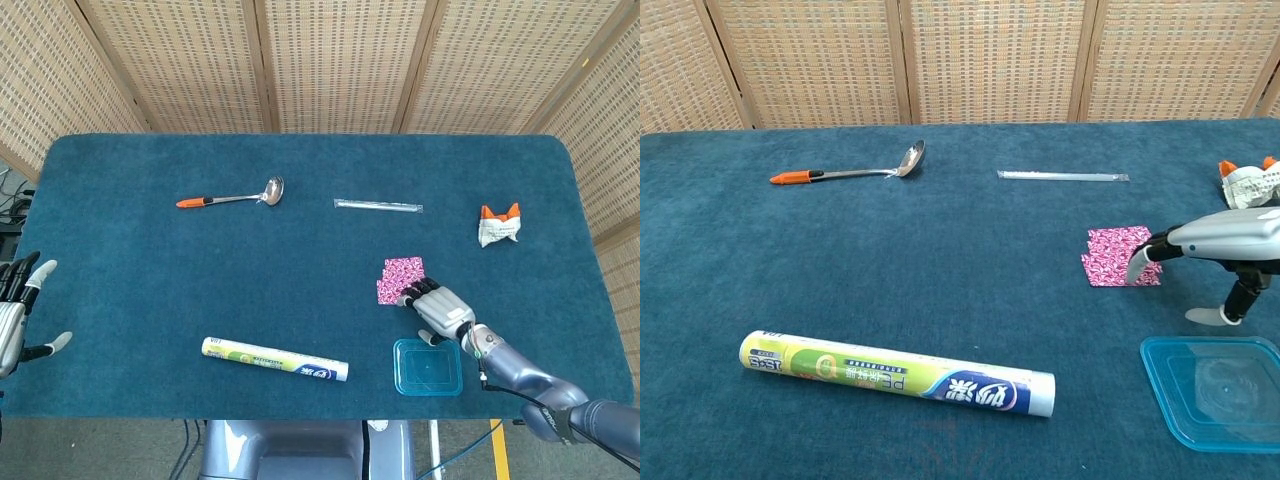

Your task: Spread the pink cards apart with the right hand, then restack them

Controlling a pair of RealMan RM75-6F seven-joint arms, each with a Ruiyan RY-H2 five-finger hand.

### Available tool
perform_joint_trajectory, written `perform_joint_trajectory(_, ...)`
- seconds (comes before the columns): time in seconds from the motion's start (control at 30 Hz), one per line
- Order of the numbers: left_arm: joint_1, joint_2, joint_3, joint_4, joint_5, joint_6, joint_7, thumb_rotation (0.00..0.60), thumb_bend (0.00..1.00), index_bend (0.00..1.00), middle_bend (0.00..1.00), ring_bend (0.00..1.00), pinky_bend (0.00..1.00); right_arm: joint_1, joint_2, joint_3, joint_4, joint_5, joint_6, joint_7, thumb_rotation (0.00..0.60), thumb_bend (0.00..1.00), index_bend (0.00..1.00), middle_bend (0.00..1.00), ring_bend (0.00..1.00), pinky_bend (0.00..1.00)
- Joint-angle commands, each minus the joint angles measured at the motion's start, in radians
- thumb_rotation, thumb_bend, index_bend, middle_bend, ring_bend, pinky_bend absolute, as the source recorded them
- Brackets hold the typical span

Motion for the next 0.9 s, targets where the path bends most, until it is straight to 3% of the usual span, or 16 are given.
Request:
perform_joint_trajectory(0.03,-0.001,-0.001,0.0,0.001,0.001,-0.001,0.0,0.6,0.14,0.08,0.0,0.0,0.0,-0.002,0.007,0.005,-0.01,-0.005,0.014,-0.007,0.6,0.47,0.19,0.13,0.0,0.0)
perform_joint_trajectory(0.33,0.002,-0.003,0.001,0.007,-0.004,-0.001,-0.003,0.6,0.14,0.08,0.0,0.0,0.0,0.018,-0.007,0.025,0.019,0.011,-0.004,-0.021,0.6,0.47,0.19,0.13,0.0,0.0)
perform_joint_trajectory(0.9,0.001,-0.005,0.002,0.012,-0.004,-0.005,-0.009,0.6,0.14,0.08,0.0,0.0,0.0,0.006,-0.035,0.007,0.05,0.012,-0.011,-0.029,0.6,0.47,0.2,0.13,0.0,0.0)
